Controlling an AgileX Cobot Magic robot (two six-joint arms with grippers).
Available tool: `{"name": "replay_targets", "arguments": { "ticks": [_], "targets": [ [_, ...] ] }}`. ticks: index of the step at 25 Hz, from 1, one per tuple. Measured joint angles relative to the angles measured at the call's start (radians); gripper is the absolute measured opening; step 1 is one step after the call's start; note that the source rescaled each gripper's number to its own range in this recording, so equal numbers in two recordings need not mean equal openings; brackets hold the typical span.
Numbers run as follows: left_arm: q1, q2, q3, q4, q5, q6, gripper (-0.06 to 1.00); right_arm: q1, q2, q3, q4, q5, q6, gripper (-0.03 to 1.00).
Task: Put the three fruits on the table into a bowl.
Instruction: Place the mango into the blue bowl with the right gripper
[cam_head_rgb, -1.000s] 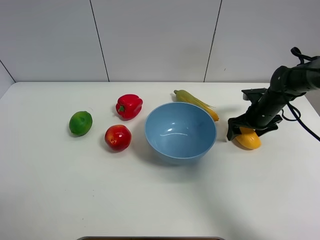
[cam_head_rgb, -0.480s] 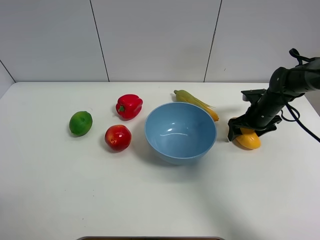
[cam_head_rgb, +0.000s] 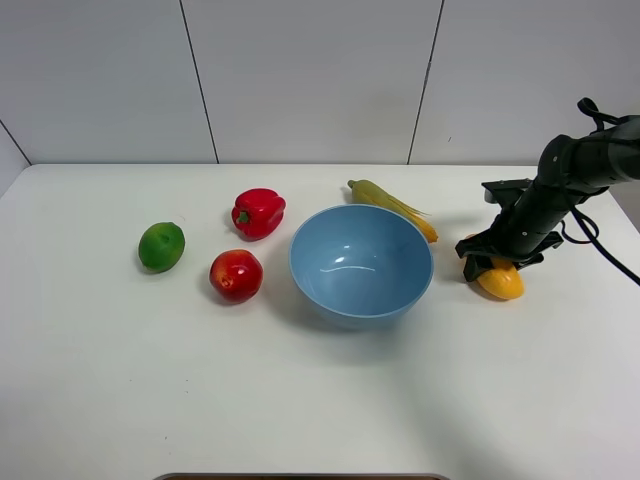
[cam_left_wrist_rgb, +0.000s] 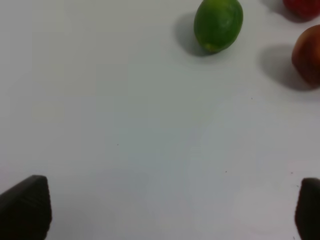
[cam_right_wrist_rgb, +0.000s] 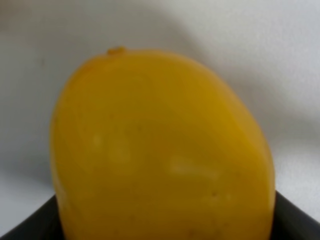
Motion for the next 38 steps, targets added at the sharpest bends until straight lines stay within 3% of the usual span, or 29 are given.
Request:
{"name": "replay_targets", "arguments": {
  "ticks": [22,38],
  "targets": [
    [0.0,0.0,0.0,0.0,0.0,0.0,1.0,0.0,-0.014,0.0,0.024,0.003,0.0,0.0],
    [0.0,0.0,0.0,0.0,0.0,0.0,1.0,0.0,-0.225,0.0,0.025,0.068,0.0,0.0]
  ]
}}
